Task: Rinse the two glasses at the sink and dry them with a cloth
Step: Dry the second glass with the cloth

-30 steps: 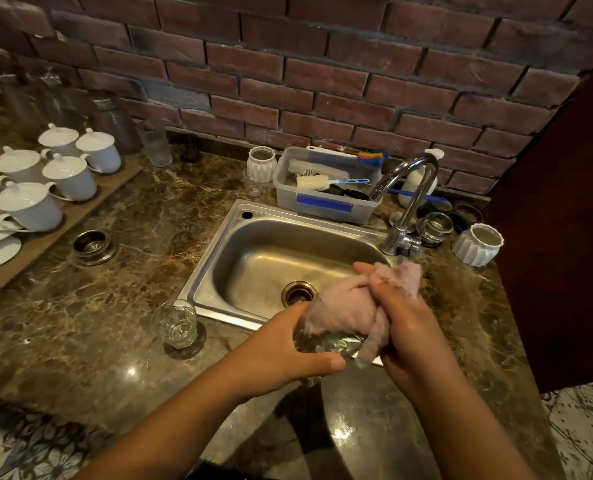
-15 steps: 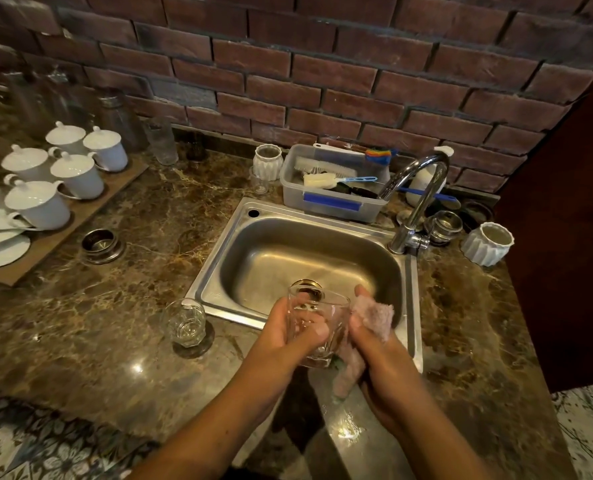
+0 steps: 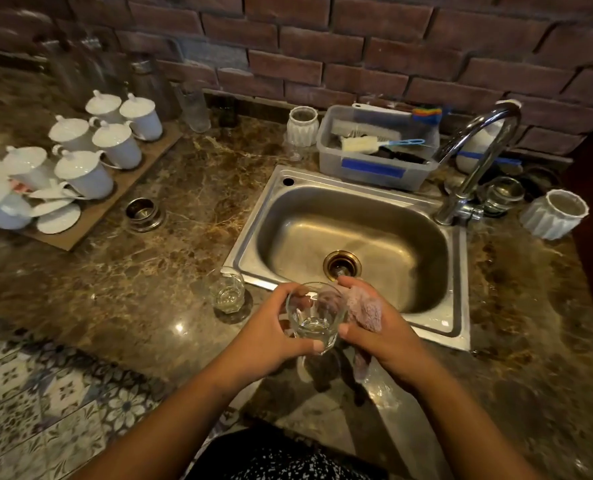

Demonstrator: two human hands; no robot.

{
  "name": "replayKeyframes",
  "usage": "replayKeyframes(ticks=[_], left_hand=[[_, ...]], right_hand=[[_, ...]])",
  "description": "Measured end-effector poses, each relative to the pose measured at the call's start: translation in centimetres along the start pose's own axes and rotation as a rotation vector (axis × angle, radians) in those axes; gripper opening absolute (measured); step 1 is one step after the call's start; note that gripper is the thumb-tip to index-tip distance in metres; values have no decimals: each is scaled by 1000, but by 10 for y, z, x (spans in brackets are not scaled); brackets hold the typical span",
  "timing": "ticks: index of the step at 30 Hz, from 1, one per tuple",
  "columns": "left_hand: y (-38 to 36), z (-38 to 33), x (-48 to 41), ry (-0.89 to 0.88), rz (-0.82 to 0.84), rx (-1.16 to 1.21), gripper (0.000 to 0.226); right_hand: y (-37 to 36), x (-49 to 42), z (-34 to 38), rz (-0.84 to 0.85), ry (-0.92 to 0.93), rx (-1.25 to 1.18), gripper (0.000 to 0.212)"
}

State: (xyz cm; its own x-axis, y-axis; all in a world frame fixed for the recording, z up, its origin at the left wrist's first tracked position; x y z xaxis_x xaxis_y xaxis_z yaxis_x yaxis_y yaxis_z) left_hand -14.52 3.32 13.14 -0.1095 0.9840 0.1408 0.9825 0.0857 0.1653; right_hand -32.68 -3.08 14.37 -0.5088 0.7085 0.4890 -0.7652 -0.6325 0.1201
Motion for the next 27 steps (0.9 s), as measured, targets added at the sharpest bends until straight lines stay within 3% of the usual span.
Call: replayKeyframes(ticks=[6,15,18,27], left_hand=[[24,37,-3,58,-33,9,81],[33,82,-28,92,-22,35,84],[32,94,-37,101,-9,42,86],[32,103,-46,79,-15,25,85]], right_hand=[[-39,-34,-11,69,-4,142,84],[-63,-70,-16,-75,-38,306,88],[-61,-78,-23,-116,-70,303,97],[-64,-93,-34,-147,-66,296,93]])
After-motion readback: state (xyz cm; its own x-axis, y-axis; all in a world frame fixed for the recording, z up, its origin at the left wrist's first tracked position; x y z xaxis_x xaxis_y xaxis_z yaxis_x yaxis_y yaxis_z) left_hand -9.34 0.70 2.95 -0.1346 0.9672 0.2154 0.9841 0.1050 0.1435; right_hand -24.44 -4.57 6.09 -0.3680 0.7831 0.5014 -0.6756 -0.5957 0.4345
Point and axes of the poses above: each hand's wrist, its own x-axis away from the middle knuckle, its own y-axis out of the back of the hand, z = x × y, the point moved 5 cm from there along -x, towards the middle knuckle, and after that the axes turned 10 degrees about -y, right-handed, at the moved point
